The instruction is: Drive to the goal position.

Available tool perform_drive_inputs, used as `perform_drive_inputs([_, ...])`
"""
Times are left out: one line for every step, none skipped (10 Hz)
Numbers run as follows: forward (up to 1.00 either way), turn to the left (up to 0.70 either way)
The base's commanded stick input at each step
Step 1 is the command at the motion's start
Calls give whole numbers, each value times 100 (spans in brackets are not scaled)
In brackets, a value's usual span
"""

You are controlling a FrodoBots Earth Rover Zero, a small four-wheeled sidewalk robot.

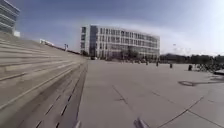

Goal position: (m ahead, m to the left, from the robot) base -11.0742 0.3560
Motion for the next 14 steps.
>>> perform_drive_inputs([0, -70])
perform_drive_inputs([0, -70])
perform_drive_inputs([0, -70])
perform_drive_inputs([0, -70])
perform_drive_inputs([0, -70])
perform_drive_inputs([0, -70])
perform_drive_inputs([0, -70])
perform_drive_inputs([0, -70])
perform_drive_inputs([0, -70])
perform_drive_inputs([0, -70])
perform_drive_inputs([0, -70])
perform_drive_inputs([0, -70])
perform_drive_inputs([0, -70])
perform_drive_inputs([0, -70])
